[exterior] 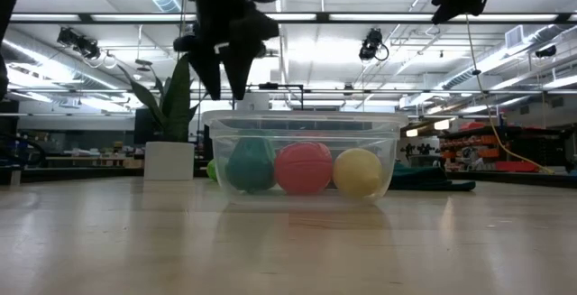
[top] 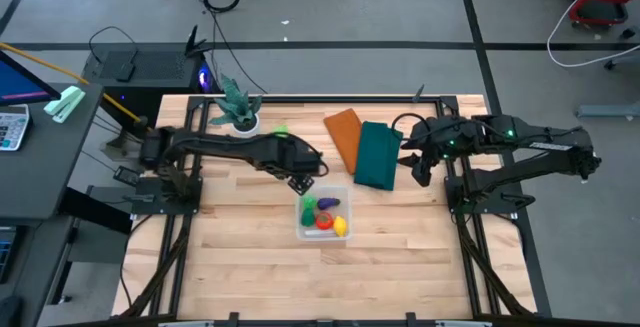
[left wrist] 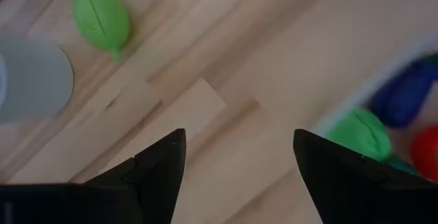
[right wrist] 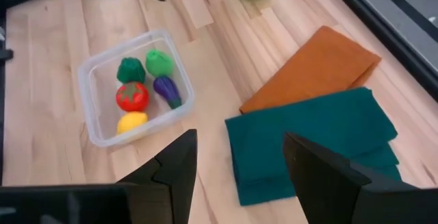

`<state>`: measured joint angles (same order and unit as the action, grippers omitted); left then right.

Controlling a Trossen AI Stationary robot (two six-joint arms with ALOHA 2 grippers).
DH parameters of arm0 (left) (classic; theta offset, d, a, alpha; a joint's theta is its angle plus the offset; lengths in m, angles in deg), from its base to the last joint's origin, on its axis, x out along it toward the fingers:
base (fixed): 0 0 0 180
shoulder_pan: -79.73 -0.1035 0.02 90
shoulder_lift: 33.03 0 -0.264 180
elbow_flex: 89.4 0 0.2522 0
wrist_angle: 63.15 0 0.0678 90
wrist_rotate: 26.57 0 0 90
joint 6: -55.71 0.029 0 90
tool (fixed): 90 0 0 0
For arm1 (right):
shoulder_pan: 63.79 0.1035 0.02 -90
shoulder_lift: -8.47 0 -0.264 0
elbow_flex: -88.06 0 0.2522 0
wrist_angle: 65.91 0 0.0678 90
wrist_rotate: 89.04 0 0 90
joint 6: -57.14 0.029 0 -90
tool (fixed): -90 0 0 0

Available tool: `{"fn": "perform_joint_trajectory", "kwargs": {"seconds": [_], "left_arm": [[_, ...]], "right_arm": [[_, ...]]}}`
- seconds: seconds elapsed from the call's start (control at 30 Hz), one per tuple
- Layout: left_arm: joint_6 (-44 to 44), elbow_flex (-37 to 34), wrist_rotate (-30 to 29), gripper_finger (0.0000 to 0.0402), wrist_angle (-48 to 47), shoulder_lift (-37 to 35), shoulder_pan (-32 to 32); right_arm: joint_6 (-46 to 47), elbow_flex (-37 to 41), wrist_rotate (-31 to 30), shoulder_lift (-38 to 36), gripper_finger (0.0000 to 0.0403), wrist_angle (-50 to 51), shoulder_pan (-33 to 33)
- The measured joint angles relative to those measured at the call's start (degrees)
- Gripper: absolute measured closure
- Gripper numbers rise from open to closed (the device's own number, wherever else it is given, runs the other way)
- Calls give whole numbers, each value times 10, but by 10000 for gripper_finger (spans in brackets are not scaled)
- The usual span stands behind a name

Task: Pick and placing Produce into tupperware
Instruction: Put the green honeydew melon into the transparent container

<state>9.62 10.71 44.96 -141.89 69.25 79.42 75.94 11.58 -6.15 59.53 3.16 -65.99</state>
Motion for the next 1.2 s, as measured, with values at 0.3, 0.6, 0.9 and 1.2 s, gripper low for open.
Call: {"fn": "perform_joint_trajectory", "kwargs": {"seconds": [0.3,0.6,0.9,1.2], "left_arm": [[29,-58,-20,139,59,4,-76],[78,-58,-28,159,75,12,-139],[110,-57,-51,134,112,26,-164],[113,-58,-71,71,127,85,-173]], "right_arm": [[-5,0,13,29,225,-42,-15],[10,0,18,68,225,-61,-15],[10,0,19,78,225,-75,-15],[9,0,19,78,225,-79,-15]]}}
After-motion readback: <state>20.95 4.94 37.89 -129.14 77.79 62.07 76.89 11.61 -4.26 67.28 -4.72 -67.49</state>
